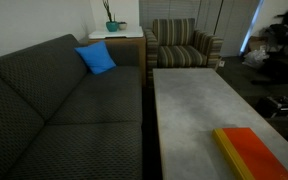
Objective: Move the book away from you
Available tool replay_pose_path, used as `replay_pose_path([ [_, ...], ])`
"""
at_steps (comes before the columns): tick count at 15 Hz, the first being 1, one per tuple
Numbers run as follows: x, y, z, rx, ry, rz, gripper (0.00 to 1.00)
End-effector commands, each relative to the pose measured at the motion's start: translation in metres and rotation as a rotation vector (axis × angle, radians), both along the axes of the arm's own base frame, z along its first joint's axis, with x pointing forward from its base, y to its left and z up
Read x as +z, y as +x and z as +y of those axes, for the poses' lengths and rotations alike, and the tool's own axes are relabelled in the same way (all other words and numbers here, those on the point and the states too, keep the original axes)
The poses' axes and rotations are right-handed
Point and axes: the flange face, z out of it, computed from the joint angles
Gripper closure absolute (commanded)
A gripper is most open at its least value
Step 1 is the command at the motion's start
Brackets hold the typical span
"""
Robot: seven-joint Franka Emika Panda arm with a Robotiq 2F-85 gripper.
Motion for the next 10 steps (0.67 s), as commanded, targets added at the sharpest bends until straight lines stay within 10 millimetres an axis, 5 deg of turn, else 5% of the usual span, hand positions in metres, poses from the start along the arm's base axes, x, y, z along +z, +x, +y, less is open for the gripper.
replay_pose_path([
  [1,-0.007,0.003,0.0,0.022,-0.032,0.007,0.0],
  [5,-0.033,0.01,-0.001,0.08,-0.055,0.006,0.0],
  [10,-0.092,0.026,-0.01,0.126,-0.045,0.081,0.0],
])
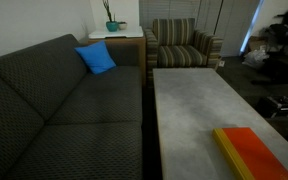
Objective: Move the book away from you
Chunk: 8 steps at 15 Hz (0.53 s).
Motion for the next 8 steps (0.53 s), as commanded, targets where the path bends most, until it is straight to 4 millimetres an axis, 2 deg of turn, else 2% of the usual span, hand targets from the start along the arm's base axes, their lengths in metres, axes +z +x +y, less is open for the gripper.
replay_pose_path([
  [1,-0.048,0.019,-0.011,0.034,0.002,0.053,0.0],
  [8,-0.141,0.044,-0.021,0.071,-0.017,0.201,0.0],
])
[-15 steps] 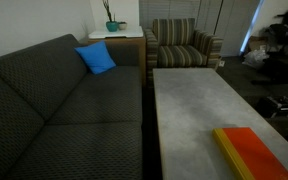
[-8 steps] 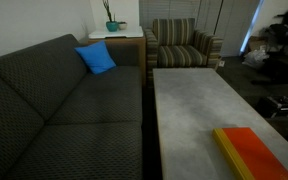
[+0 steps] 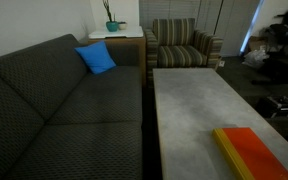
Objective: Move the book away from you
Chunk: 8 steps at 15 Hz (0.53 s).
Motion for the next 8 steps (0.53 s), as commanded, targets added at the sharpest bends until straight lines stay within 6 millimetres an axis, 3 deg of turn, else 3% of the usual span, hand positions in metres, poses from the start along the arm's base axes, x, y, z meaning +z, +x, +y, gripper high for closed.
replay_pose_path([
  [1,-0.046,0.013,-0.005,0.031,-0.009,0.088,0.0],
  [3,-0.067,0.015,-0.007,0.039,-0.008,0.134,0.0],
  [4,-0.046,0.009,-0.002,0.024,-0.016,0.103,0.0],
  [8,-0.065,0.012,-0.003,0.031,-0.025,0.146,0.0],
])
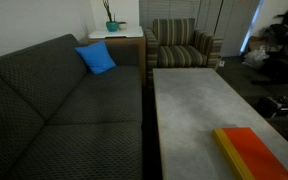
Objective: Move the book away from you
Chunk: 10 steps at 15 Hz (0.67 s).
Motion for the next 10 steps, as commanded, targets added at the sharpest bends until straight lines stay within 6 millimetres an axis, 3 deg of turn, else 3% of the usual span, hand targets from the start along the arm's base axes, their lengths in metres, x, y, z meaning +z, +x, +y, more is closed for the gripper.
replay_pose_path([
  [1,0.001,0.0,0.0,0.0,0.0,0.0,0.0],
  [3,0.0,0.0,0.003,0.006,0.002,0.002,0.0],
  [7,-0.031,0.007,-0.002,-0.081,-0.014,-0.062,0.0],
  [8,-0.037,0.027,-0.006,-0.119,-0.04,-0.105,0.0],
  [10,-0.054,0.041,-0.021,-0.201,-0.078,-0.183,0.0],
])
